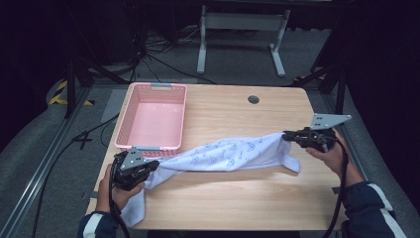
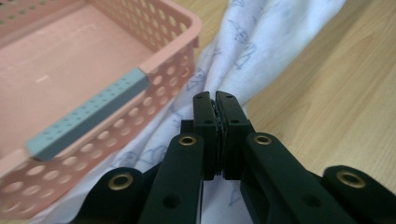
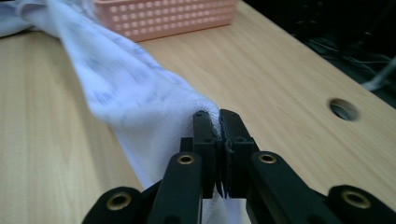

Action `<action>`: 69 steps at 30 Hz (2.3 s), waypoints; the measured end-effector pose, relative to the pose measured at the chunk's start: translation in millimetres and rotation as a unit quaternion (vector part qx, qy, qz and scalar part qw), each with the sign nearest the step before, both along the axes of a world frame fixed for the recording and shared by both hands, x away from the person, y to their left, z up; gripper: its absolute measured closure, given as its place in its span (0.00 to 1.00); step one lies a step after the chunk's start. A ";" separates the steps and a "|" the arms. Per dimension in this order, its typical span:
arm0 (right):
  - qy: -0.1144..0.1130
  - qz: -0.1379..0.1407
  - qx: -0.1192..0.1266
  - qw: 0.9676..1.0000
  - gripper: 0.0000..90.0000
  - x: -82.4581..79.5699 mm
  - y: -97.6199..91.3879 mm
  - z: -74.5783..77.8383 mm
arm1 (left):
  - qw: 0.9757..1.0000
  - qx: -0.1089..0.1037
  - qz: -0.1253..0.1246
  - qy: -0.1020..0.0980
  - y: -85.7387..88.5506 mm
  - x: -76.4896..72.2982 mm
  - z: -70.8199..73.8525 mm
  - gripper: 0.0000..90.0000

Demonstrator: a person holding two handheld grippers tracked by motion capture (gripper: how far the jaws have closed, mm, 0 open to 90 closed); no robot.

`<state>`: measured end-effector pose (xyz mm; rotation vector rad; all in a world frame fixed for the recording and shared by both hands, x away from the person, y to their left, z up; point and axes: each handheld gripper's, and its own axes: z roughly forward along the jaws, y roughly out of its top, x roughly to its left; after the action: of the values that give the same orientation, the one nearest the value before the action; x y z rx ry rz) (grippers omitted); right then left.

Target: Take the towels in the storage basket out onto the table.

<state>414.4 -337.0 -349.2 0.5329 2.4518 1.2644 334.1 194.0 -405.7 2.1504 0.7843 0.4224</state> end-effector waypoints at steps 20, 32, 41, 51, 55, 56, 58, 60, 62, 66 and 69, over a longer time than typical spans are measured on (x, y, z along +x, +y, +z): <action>-0.049 0.003 -0.124 0.991 0.96 -11.1 47.2 -12.4 | 1.000 0.004 -0.028 0.002 1.3 -3.9 -2.8 0.98; -0.022 -0.171 -0.111 0.979 0.95 81.5 -24.8 -5.9 | 0.994 0.000 -0.112 0.005 -59.2 -9.3 8.7 0.98; 0.007 -0.197 -0.112 0.974 0.61 88.4 -0.6 -41.7 | 0.995 0.034 -0.088 0.015 -62.5 -3.3 -3.8 0.85; 0.072 -0.139 -0.088 0.984 0.61 54.8 -9.5 -53.0 | 0.995 0.080 0.057 -0.003 12.9 -14.4 -12.8 0.50; 0.124 -0.166 -0.102 0.973 0.52 65.7 -10.8 -74.8 | 0.994 0.072 0.078 0.021 33.7 -13.2 -28.5 0.46; 0.132 -0.169 -0.109 0.971 0.51 68.1 -10.9 -79.1 | 0.994 0.066 0.084 0.019 37.2 -12.2 -32.8 0.44; 0.150 -0.165 -0.104 0.969 0.58 71.4 -10.6 -85.7 | 0.994 0.057 0.085 0.034 43.3 -10.4 -37.6 0.43; 0.162 -0.143 -0.091 0.972 0.76 70.4 -8.3 -87.3 | 0.995 0.047 0.078 0.042 48.1 -6.7 -42.8 0.42; 0.154 -0.131 -0.088 0.975 0.88 67.5 -7.1 -85.8 | 0.995 0.046 0.077 0.050 48.9 -6.1 -45.4 0.43; 0.138 -0.094 -0.079 0.983 0.96 49.4 -7.6 -66.5 | 0.995 0.035 0.064 0.070 50.2 -3.4 -50.9 0.51; 0.113 -0.087 -0.033 0.989 0.96 21.6 -29.9 -33.8 | 0.995 0.018 0.053 0.080 52.4 -3.0 -52.0 0.71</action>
<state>436.0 -367.0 -383.1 0.8942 2.5507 1.1016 331.1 246.4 -457.7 2.2032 0.9922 0.3232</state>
